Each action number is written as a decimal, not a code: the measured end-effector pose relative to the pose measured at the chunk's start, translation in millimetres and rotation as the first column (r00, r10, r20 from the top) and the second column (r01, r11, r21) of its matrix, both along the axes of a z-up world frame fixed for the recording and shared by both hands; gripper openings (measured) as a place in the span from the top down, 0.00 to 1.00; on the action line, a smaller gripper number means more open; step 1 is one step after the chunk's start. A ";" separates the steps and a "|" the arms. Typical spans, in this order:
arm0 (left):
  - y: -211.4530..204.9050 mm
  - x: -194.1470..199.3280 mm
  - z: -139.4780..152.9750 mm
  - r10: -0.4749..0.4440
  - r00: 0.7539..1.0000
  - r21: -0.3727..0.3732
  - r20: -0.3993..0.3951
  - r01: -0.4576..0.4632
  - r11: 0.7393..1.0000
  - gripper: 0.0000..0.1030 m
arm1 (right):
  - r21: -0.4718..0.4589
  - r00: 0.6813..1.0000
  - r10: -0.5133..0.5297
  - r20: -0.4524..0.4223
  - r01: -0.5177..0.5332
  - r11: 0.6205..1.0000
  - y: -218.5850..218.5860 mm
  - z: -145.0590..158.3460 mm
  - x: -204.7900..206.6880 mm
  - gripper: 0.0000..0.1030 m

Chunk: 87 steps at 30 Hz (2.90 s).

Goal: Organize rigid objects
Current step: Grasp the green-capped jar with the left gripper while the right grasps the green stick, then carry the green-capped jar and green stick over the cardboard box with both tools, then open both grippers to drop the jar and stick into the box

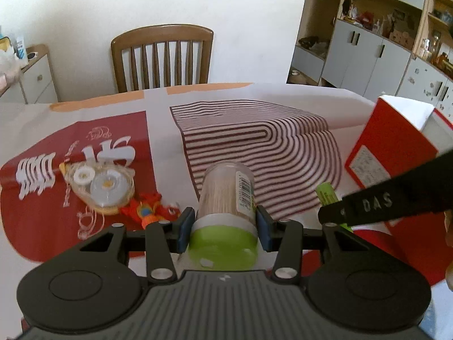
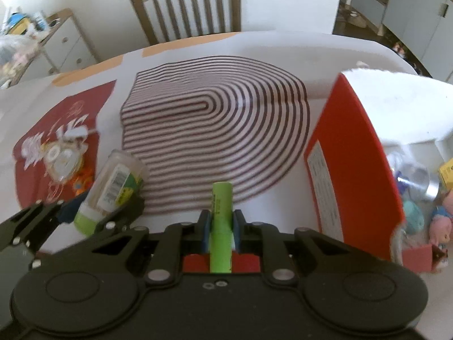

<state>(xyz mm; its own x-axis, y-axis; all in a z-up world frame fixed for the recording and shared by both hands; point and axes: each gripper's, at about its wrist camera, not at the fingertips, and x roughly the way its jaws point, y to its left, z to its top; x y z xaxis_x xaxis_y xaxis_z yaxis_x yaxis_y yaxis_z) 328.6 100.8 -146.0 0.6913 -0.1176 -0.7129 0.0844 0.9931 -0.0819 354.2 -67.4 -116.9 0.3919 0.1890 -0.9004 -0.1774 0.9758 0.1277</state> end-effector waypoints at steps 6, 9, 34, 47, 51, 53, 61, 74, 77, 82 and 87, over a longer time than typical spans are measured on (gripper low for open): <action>-4.0 -32.4 8.4 0.015 1.000 -0.026 -0.021 -0.016 1.000 0.57 | 0.032 0.997 0.074 0.015 -0.074 0.997 -12.0 16.1 -38.6 0.85; -6.2 -48.1 14.8 0.026 0.999 -0.039 -0.020 -0.026 0.999 0.57 | 0.056 0.995 0.094 0.018 -0.095 0.994 -16.4 24.4 -54.5 0.85; -83.5 -114.6 107.8 0.057 0.998 -0.094 0.017 -0.055 0.994 0.57 | 0.176 0.976 0.166 0.138 -0.189 0.966 -115.8 103.5 -103.0 0.85; -166.4 -97.8 124.0 0.036 0.999 -0.089 0.035 -0.032 0.995 0.57 | 0.186 0.979 0.104 0.174 -0.136 0.973 -211.9 117.7 -82.5 0.85; -188.0 -88.4 124.5 0.034 0.999 -0.078 0.032 -0.031 0.996 0.57 | 0.184 0.979 0.086 0.185 -0.121 0.976 -235.1 118.8 -71.3 0.85; -197.6 -83.6 123.3 0.031 0.999 -0.069 0.033 -0.028 0.997 0.57 | 0.182 0.978 0.074 0.194 -0.110 0.977 -246.8 118.7 -65.0 0.85; -235.5 -46.6 114.1 0.014 1.000 -0.040 0.000 -0.014 0.999 0.57 | 0.159 0.980 0.031 0.195 -0.062 0.985 -289.3 109.9 -30.3 0.85; -270.4 20.3 69.1 0.032 0.994 0.086 -0.107 -0.023 0.996 0.57 | 0.077 0.992 0.073 0.106 -0.082 0.994 -298.1 56.7 -4.3 0.85; -276.6 29.8 59.6 0.039 0.991 0.128 -0.126 -0.023 0.992 0.57 | 0.057 0.991 0.098 0.086 -0.103 0.993 -294.2 45.1 -3.8 0.85; -277.9 44.3 46.0 0.079 0.981 0.143 -0.179 -0.054 0.988 0.57 | 0.044 0.989 0.130 0.065 -0.133 0.990 -291.5 35.5 -3.9 0.85; -278.3 49.7 37.2 0.092 0.971 0.154 -0.221 -0.058 0.986 0.57 | 0.036 0.986 0.161 0.043 -0.163 0.986 -290.7 29.5 -3.1 0.85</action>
